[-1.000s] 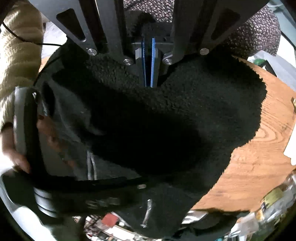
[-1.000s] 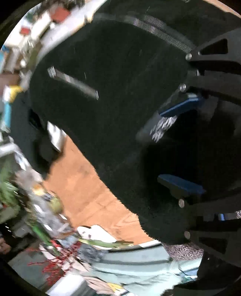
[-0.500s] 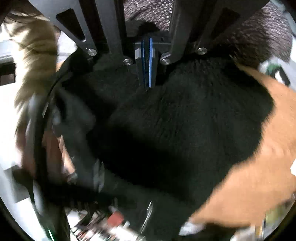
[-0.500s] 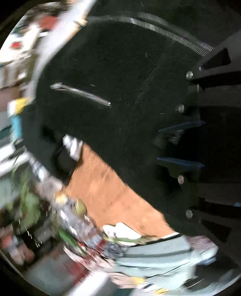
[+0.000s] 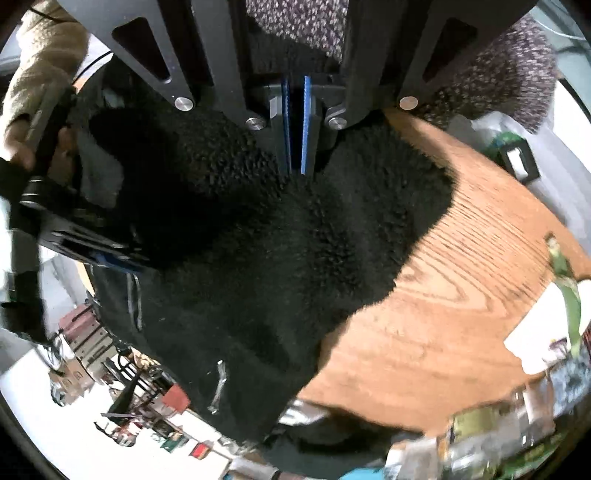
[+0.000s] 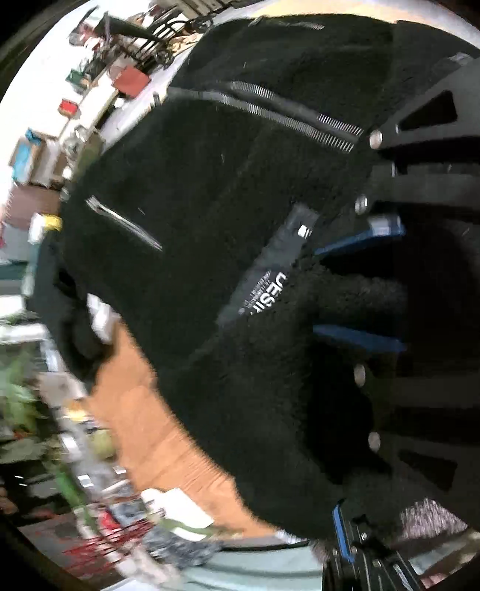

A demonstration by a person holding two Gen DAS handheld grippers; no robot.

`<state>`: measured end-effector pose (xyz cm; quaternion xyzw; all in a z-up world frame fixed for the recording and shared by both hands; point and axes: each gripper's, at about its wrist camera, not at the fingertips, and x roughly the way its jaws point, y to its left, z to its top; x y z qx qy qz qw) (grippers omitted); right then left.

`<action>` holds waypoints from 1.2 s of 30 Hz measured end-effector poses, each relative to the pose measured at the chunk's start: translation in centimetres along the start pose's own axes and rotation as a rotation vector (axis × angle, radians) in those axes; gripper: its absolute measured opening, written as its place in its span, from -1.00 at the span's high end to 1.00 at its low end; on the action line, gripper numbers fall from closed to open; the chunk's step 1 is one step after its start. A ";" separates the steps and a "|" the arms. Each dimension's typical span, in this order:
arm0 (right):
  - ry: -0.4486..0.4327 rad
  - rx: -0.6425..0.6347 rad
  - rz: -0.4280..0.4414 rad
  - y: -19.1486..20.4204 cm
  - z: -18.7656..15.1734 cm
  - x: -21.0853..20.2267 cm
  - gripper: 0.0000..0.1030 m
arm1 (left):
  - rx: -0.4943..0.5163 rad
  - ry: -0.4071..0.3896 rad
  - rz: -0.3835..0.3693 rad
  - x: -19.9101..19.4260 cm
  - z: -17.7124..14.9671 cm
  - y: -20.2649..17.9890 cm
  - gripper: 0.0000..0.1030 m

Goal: Fold clothes

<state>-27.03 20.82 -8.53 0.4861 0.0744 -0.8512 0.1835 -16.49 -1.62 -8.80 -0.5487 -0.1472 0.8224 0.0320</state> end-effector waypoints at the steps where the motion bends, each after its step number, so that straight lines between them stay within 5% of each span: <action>1: -0.010 0.023 -0.024 -0.4 -0.5 -0.5 -0.34 | 0.014 -0.029 -0.004 -0.9 -0.3 -0.2 0.70; 3: -0.031 0.070 -0.071 -1.2 -1.4 -1.5 -0.58 | 0.031 -0.099 -0.049 -2.7 -0.9 -0.7 -0.02; 6: -0.060 0.150 -0.136 -2.4 -3.1 -3.1 -0.68 | 0.076 -0.210 -0.117 -5.3 -1.5 -1.5 -0.38; 9: -0.067 0.355 -0.135 -4.1 -8.7 -6.2 -0.69 | 0.146 -0.305 -0.180 -6.5 -1.9 -3.5 -0.40; 14: -0.153 0.712 0.087 -6.3 -17.0 -9.5 -0.72 | 0.228 -0.422 -0.154 -7.0 -2.2 -7.2 -0.43; 17: -0.176 0.838 0.152 -7.4 -20.3 -10.2 -0.75 | 0.221 -0.412 -0.135 -6.2 -3.3 -8.8 -0.47; 24: -0.093 0.863 0.043 -10.0 -25.7 -11.0 -0.75 | 0.019 -0.419 -0.160 -5.0 -7.5 -8.2 -0.47; 31: -0.132 1.034 0.075 -11.9 -30.4 -11.2 -0.75 | 0.189 -0.350 -0.023 -5.6 -10.5 -11.7 -0.50; 36: -0.104 0.945 0.097 -9.0 -30.3 -10.9 -0.75 | 0.292 -0.401 0.038 -7.7 -13.7 -13.7 -0.53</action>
